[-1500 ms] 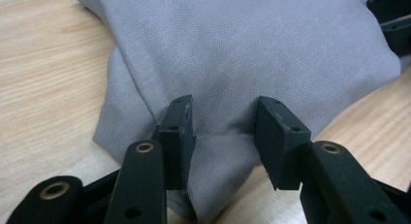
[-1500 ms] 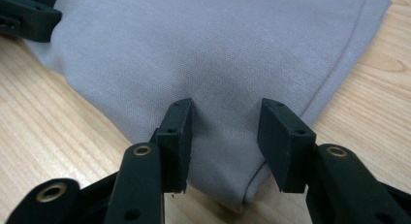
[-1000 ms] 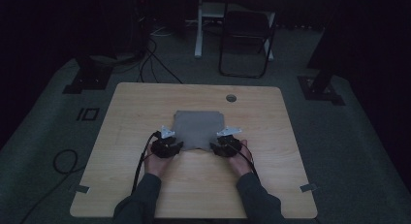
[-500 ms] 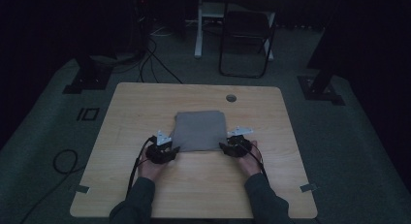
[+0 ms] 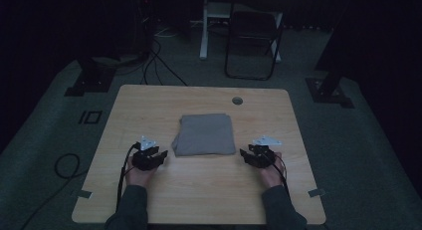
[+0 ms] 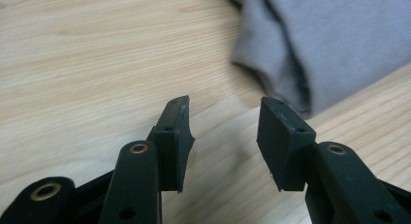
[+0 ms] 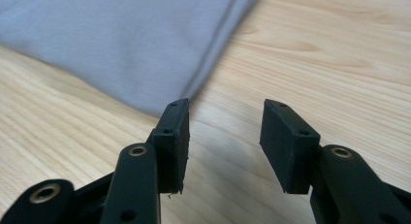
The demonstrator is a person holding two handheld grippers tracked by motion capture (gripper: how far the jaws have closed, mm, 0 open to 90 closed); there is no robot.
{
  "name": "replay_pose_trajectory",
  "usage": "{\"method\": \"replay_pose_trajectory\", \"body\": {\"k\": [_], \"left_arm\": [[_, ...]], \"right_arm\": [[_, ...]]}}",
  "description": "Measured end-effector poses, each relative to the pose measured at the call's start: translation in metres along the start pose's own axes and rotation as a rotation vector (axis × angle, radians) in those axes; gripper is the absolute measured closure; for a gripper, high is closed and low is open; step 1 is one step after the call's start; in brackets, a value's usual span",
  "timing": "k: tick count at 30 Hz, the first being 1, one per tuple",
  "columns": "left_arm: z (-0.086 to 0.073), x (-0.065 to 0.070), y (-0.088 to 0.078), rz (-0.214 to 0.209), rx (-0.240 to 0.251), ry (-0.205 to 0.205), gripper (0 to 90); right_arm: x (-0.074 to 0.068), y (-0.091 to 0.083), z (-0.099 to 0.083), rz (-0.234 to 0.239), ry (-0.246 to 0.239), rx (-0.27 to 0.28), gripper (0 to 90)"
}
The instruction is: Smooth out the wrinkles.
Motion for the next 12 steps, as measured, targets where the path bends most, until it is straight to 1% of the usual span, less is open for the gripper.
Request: {"method": "replay_pose_trajectory", "body": {"k": [1, 2, 3, 4, 5, 6, 8, 9, 10, 12], "left_arm": [[-0.001, -0.002, -0.001, 0.007, -0.001, -0.007, 55.0], [-0.002, -0.003, -0.002, 0.01, 0.001, -0.008, 55.0], [-0.003, -0.005, -0.002, 0.015, 0.0, -0.013, 54.9], [-0.004, -0.006, -0.002, 0.018, -0.003, -0.016, 54.8], [-0.004, -0.007, -0.002, 0.022, -0.005, -0.02, 54.8], [-0.005, -0.008, -0.001, 0.025, -0.006, -0.021, 54.7], [-0.005, -0.009, -0.001, 0.031, -0.012, -0.017, 54.5], [-0.005, -0.009, -0.001, 0.033, -0.014, -0.016, 54.5], [-0.006, -0.009, 0.0, 0.036, -0.014, -0.02, 54.4], [-0.006, -0.009, 0.001, 0.036, -0.016, -0.018, 53.8]], "right_arm": [[0.002, -0.001, 0.0, -0.003, 0.01, 0.003, 53.5], [0.006, -0.003, -0.002, -0.017, 0.015, 0.006, 53.2], [0.011, -0.004, -0.004, -0.042, 0.009, 0.001, 52.7], [0.014, -0.005, -0.006, -0.052, 0.007, -0.004, 52.6], [0.014, -0.005, -0.006, -0.052, 0.007, -0.004, 52.6], [0.019, -0.005, -0.009, -0.064, 0.02, -0.01, 52.5], [0.023, -0.004, -0.01, -0.066, 0.035, -0.013, 52.2], [0.023, -0.004, -0.01, -0.066, 0.035, -0.013, 52.2], [0.027, -0.004, -0.012, -0.074, 0.041, -0.02, 51.8], [0.03, -0.004, -0.013, -0.077, 0.049, -0.025, 51.4]]}}
Point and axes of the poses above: each handheld gripper's, and its own axes: y roughly forward along the jaws, z roughly out of its top, x roughly to its right, the point moved 8 cm from there along y, roughly forward along the jaws, and after that the axes turned 7 degrees about -z, right-handed, at the moved point
